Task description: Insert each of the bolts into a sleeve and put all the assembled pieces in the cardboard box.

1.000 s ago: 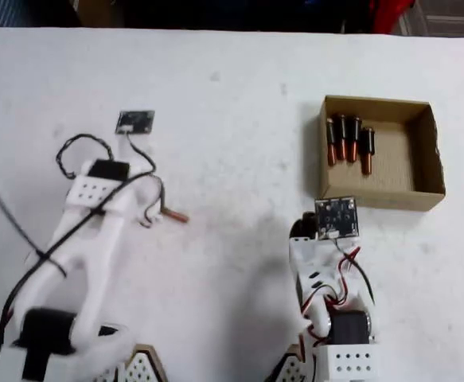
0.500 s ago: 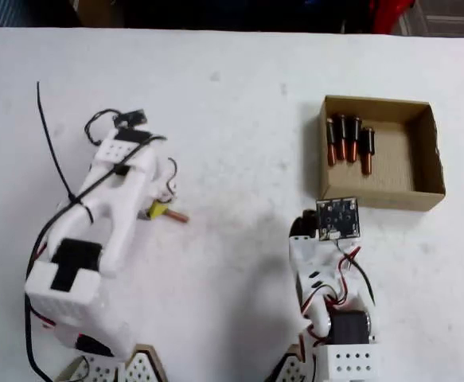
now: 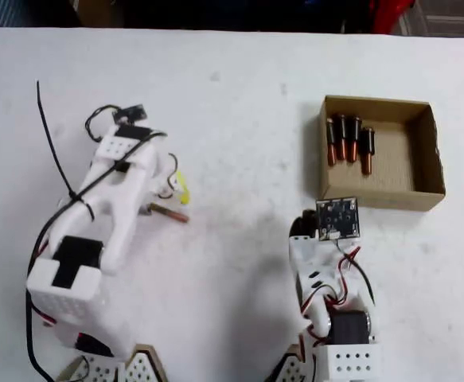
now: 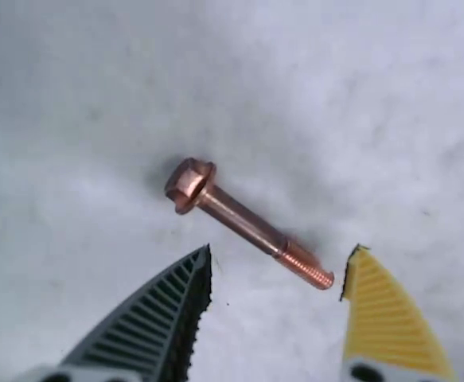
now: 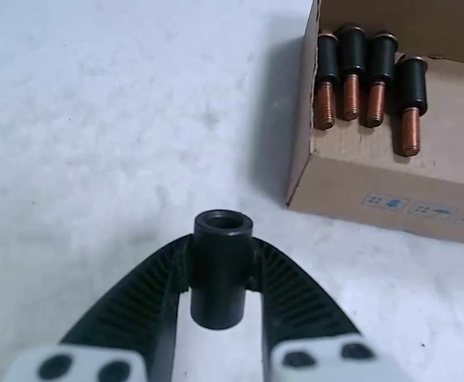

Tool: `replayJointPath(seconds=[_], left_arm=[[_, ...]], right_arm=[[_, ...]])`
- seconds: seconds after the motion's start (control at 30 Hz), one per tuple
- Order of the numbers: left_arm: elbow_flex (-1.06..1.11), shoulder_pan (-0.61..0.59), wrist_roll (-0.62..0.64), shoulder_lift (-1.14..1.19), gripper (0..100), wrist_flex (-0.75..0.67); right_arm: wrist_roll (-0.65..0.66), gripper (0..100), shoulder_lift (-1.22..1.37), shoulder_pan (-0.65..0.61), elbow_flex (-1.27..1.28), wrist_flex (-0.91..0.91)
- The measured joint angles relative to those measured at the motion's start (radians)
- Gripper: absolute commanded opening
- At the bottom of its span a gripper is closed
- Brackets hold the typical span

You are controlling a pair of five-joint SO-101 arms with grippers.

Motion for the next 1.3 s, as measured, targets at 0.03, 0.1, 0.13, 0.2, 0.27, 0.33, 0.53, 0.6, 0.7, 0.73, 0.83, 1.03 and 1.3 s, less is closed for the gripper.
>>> replayJointPath(seconds=[0.03,0.1,0.13,0.2,0.27,0.33,0.53,0.6,0.7,0.73,0.83,1.03,1.3], left_arm=[[0.000,0.000,0.000,0.000,29,0.000],[0.000,0.000,0.000,0.000,29,0.000],[0.006,0.000,0.000,0.000,29,-0.012],[0.031,0.000,0.000,0.000,29,-0.058],[0.060,-0.005,0.000,0.000,29,-0.101],[0.068,-0.017,0.000,0.000,29,-0.135],[0.074,-0.051,0.002,0.000,29,-0.178],[0.074,-0.055,0.003,0.000,28,-0.181],[0.074,-0.055,0.003,0.000,20,-0.181],[0.074,-0.055,0.003,0.000,16,-0.181],[0.074,-0.057,0.003,0.037,6,-0.187],[0.006,-0.052,0.002,0.115,2,-0.178],[-0.026,-0.052,0.005,0.132,2,-0.158]], right_arm=[[0.000,1.7,0.000,0.000,0.000,0.000],[0.000,1.7,0.000,0.000,0.000,0.000],[0.000,1.7,0.000,0.000,0.000,0.000],[0.000,1.7,0.000,0.000,0.000,0.000],[0.000,1.7,0.000,0.000,0.000,0.000],[0.000,1.7,0.000,0.000,0.000,0.000],[0.000,1.7,0.000,0.000,0.000,0.000],[0.000,1.7,0.000,0.000,0.000,0.000],[0.000,1.7,0.000,0.000,0.000,0.000],[0.000,1.7,0.000,0.000,0.000,0.000],[0.000,1.7,0.000,0.000,0.000,0.000],[0.000,1.7,0.000,0.000,0.000,0.000],[0.000,1.7,0.000,0.000,0.000,0.000]])
